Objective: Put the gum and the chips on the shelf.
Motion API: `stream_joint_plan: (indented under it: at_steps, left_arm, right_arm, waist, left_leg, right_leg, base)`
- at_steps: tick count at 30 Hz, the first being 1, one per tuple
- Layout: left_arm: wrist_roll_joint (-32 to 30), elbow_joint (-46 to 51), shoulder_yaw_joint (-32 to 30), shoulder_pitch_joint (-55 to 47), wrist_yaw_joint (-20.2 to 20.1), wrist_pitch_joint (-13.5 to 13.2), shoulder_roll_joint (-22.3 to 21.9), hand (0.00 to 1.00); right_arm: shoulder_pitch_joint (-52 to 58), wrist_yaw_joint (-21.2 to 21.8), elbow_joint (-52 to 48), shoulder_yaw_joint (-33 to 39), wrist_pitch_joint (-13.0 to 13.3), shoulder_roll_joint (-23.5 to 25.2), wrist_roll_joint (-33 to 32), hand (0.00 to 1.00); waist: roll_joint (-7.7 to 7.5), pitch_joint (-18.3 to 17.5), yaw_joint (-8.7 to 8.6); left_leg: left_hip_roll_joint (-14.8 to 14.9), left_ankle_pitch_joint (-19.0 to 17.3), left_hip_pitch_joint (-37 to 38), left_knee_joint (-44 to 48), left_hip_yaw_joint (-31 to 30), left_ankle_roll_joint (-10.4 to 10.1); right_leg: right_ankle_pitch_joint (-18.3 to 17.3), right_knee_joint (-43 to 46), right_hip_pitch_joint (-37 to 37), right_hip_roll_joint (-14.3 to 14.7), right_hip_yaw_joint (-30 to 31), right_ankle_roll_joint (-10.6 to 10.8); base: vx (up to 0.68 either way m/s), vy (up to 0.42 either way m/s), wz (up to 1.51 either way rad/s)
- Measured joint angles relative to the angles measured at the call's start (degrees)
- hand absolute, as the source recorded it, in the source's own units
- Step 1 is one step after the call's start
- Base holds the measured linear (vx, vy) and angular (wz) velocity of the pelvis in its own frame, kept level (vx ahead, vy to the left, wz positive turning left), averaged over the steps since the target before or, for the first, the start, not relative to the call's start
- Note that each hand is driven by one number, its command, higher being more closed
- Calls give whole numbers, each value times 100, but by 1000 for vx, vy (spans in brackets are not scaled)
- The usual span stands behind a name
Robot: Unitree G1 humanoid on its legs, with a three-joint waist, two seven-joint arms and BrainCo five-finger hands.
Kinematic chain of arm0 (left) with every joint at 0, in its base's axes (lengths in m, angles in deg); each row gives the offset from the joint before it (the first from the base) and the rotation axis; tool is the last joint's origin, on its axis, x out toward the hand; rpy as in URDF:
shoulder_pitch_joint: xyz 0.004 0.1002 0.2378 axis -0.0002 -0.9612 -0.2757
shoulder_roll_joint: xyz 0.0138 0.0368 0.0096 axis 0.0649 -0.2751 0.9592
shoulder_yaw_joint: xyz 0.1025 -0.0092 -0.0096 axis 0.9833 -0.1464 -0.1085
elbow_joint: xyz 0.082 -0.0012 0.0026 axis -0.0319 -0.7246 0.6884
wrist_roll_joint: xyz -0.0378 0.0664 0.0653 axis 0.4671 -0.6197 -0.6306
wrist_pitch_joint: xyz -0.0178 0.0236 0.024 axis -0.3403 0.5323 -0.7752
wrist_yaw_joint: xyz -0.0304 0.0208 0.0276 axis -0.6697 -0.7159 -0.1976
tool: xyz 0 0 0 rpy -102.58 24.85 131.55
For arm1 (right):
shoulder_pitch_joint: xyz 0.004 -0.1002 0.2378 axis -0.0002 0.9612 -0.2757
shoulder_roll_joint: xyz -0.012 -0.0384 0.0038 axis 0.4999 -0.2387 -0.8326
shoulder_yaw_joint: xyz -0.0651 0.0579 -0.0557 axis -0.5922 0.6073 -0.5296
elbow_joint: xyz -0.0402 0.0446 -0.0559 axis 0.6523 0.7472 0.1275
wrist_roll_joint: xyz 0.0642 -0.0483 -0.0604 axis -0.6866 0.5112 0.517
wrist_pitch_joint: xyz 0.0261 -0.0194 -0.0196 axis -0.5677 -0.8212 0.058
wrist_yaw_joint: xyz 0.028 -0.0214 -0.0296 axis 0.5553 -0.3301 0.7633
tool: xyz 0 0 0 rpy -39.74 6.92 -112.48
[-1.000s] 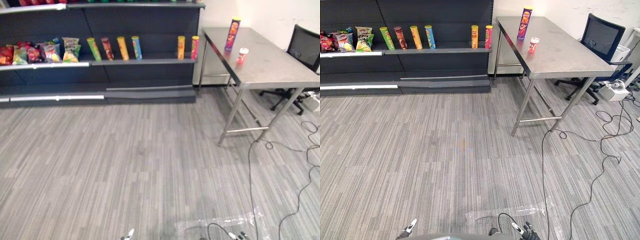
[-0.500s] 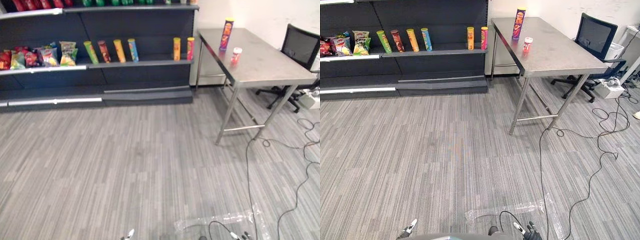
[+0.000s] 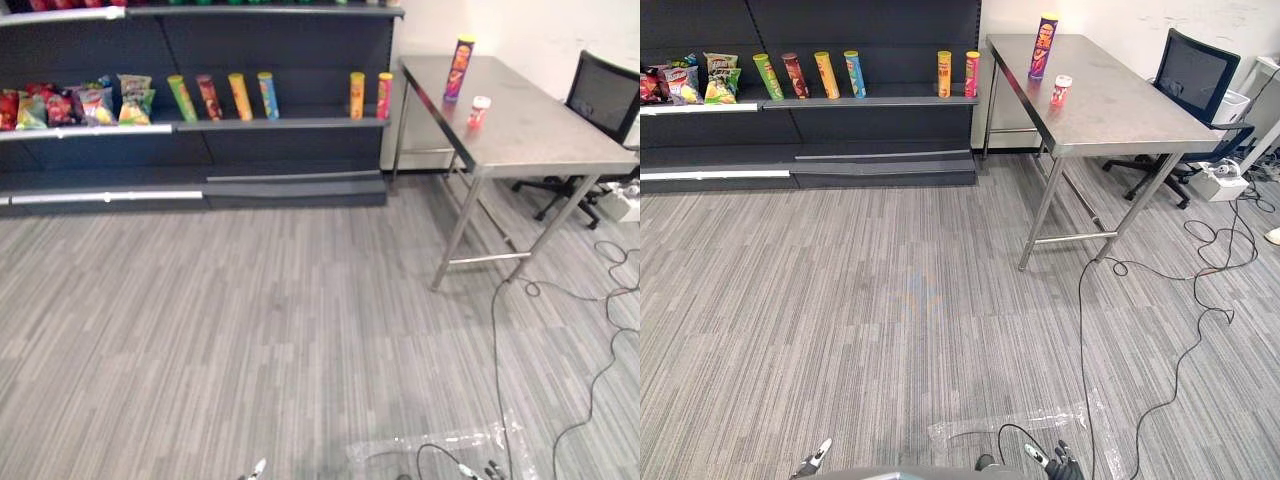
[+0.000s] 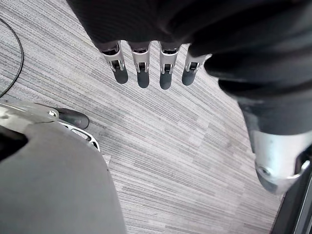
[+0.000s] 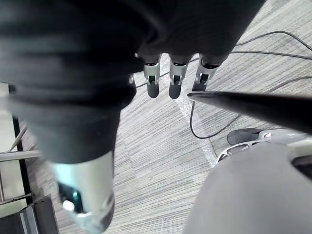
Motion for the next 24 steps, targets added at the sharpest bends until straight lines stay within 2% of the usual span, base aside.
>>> stream_joint_plan:
  at_steps: [12,14,17,18,20,21,22,23,24]
  left_arm:
    - [7,2,1,9,-8,4,-3,0]
    - [35,13,-11,14,-10,4,1,0]
    - [48,123,-121,12,-13,5,8,0]
    - [104,193,-175,-8,-21,11,33,0]
    - [490,373,-190,-39,-39,59,27,0]
    - [720,472,-220,-74,-59,72,-31,0]
    - [831,526,-239,-75,-69,62,-42,0]
    - [945,579,-295,-79,-85,42,-96,0]
    - [928,585,-348,-75,-171,20,-155,0]
  right_arm:
    - [1,371,0,1,-208,-29,-337,0]
    - [-31,476,1,1,-239,-39,-339,0]
    - [-87,610,-7,-52,-297,-81,-341,0]
    - [-115,615,-13,-87,-351,-74,-337,0]
    - [-134,632,-17,-176,-423,-103,-334,0]
    - [-161,662,-17,-220,-492,-171,-331,0]
    - [-183,671,-14,-226,-520,-194,-325,0]
    - [-196,689,-12,-222,-596,-207,-316,0]
    - [-233,697,-13,-213,-616,-254,-309,0]
  waist:
    - [-33,34,0]
    - [-9,47,-3]
    - [-35,143,-8]
    - [-99,186,2]
    - [-117,286,30]
    - [-75,344,82]
    - [-82,413,113]
    - [-69,493,177]
    - [-15,546,172]
  left_leg:
    - [23,-1,-143,95,-110,-11]
    - [59,-75,-241,278,-113,-112]
    - [240,-475,-670,1204,-95,-304]
    - [305,-548,-935,1797,-69,-398]
    - [469,-515,-1514,3069,-18,-437]
    - [601,-406,-1834,3821,-12,-563]
    - [645,-377,-1982,4146,-20,-617]
    - [677,-577,-2131,4313,-113,-463]
    - [720,-707,-2215,4141,-126,-472]
  right_leg:
    - [-30,33,-59,-8,-139,10]
    - [-142,222,-145,-28,-147,-40]
    - [-567,879,-476,-97,-144,-91]
    - [-753,1088,-555,-152,-144,-121]
    - [-900,1324,-575,-221,-138,-136]
    - [-989,1434,-537,-240,-89,-165]
    - [-1035,1480,-494,-260,-40,-169]
    - [-1053,1491,-445,-287,55,-164]
    - [-1063,1484,-384,-322,142,-148]
  base:
    - [-33,-10,5]
    - [0,0,0]
    - [24,-21,6]
    - [2,-33,13]
    - [2,-54,7]
    - [17,-30,-7]
    - [48,27,-20]
    - [76,71,-31]
    - [80,90,-35]
